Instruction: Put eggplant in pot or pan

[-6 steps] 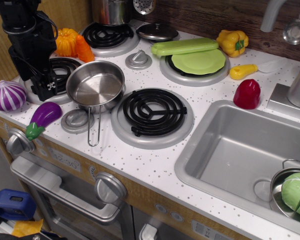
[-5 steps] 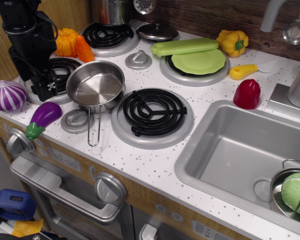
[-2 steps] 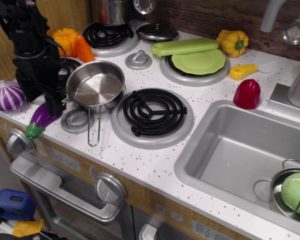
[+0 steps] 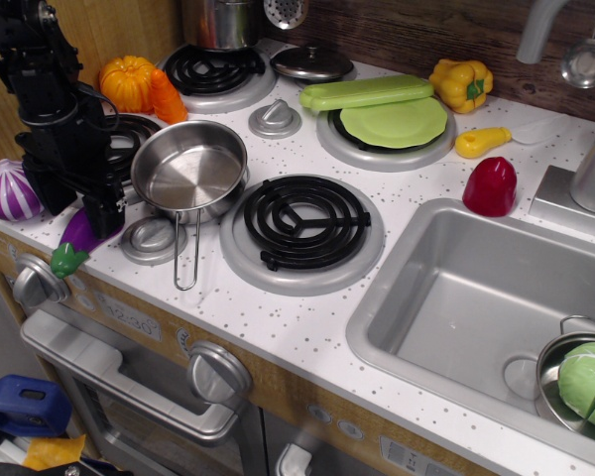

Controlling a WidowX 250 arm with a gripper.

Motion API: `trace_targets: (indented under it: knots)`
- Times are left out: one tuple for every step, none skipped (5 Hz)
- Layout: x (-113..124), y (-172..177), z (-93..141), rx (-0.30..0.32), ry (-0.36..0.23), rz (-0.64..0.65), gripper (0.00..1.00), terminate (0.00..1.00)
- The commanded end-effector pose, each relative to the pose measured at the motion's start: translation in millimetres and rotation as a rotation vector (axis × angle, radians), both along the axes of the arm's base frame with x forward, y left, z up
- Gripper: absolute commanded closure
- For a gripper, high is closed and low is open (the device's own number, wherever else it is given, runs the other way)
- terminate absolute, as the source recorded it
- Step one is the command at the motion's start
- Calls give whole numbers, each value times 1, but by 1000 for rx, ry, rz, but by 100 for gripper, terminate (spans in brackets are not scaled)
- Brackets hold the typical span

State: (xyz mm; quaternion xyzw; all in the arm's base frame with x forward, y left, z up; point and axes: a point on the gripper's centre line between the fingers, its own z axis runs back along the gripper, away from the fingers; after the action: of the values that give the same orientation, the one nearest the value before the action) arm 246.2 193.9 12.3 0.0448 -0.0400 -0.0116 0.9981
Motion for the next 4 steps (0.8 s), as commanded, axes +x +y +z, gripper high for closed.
trace_targets:
  knots:
    - [-3, 6, 1, 24, -45, 16, 0, 0]
    - [-2, 4, -7, 25, -72, 15, 0, 0]
    - [-2, 2, -12, 38, -80, 21, 0, 0]
    - [-1, -1, -10, 47, -78, 31, 100, 0]
